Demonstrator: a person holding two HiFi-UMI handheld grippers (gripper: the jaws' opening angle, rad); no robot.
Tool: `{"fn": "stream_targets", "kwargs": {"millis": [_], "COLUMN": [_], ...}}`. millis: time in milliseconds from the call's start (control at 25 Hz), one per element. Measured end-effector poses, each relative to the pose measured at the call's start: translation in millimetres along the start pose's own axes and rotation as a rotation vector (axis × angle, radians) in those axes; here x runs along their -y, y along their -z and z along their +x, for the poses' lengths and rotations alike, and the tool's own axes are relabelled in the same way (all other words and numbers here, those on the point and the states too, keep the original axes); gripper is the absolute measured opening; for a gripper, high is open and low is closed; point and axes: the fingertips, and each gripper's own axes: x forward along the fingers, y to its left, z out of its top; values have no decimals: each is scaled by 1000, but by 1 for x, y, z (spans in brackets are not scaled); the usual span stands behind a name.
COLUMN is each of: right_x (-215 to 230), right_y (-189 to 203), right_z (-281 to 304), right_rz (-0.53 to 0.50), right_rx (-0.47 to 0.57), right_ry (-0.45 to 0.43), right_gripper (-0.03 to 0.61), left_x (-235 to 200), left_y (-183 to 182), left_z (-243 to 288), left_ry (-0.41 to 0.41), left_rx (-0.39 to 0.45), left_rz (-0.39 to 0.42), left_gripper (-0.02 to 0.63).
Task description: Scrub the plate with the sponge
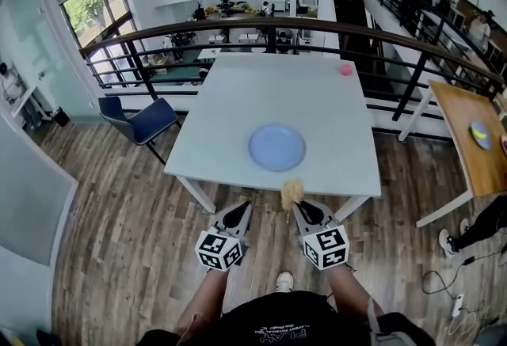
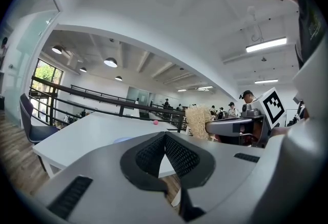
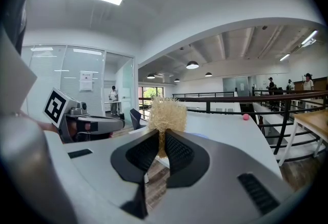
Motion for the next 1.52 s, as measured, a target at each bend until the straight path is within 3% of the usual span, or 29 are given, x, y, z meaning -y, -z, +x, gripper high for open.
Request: {"fn": "stream_targets", "kwargs": {"millis": [320, 880, 1240, 1520], "right_x": [51, 90, 101, 106], "right_y": [5, 3, -18, -32], "right_z": [8, 32, 67, 112], "right_rz": [39, 50, 8, 9], "right_rx": [-12, -19, -6, 1], "right_ry": [-2, -3, 20, 47], "right_gripper": [44, 44, 44, 44], "left_x": [11, 3, -27, -81], "left_y": [0, -2, -8, -23], "left_z": [49, 90, 121, 138], "left_ry": [-9, -8, 36, 42], "left_rx": [-26, -58, -42, -33], "left_rz": [44, 65, 53, 41], "left_gripper": [12, 12, 12, 12]}}
